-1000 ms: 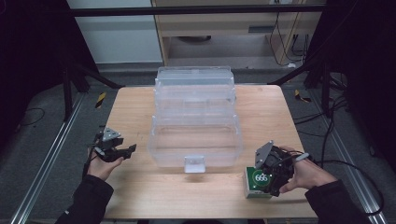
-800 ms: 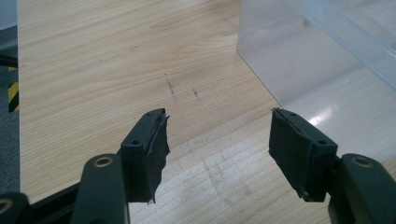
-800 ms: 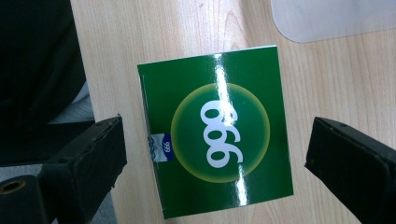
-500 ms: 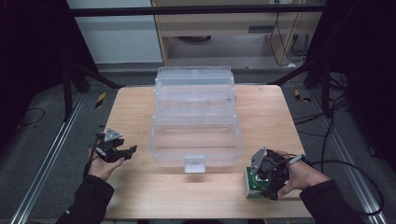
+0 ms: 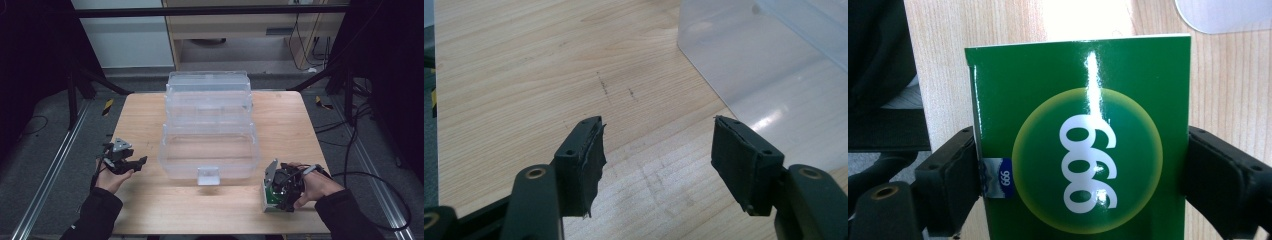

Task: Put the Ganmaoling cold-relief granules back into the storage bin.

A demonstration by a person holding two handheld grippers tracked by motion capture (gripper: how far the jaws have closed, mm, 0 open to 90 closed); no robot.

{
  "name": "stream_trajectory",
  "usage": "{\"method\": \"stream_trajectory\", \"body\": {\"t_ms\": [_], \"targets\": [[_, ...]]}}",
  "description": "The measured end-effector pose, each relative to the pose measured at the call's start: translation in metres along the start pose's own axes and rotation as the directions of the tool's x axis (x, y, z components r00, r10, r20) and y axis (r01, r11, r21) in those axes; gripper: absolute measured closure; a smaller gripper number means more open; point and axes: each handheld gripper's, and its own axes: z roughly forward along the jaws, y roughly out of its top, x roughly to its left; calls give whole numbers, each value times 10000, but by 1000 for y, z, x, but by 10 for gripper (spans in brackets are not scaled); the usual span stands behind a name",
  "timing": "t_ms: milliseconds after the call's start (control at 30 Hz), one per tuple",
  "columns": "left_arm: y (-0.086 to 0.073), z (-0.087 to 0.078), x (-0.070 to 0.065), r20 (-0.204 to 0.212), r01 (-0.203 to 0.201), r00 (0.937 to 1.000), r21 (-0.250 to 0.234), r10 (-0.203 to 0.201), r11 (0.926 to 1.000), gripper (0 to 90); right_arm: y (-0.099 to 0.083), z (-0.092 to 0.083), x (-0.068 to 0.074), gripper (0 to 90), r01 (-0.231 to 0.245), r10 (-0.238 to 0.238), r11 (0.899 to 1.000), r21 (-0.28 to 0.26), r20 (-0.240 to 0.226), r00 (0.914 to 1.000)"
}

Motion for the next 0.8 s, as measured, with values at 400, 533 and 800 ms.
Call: {"method": "stream_trajectory", "body": {"t_ms": [400,533,800], "targets": [[0,-1,0,7,-4,10000,-17,4,10000,378,2,-1,-1,161,94,-94,9998,156,-22,10000],[0,-1,0,4,-4,10000,-14,4,10000,378,1,-2,0,164,52,-52,10000,80,25,10000],[0,-1,0,5,-16,10000,17,16,10000,378,0,-16,0,164,35,-30,9999,-169,252,9997]]}}
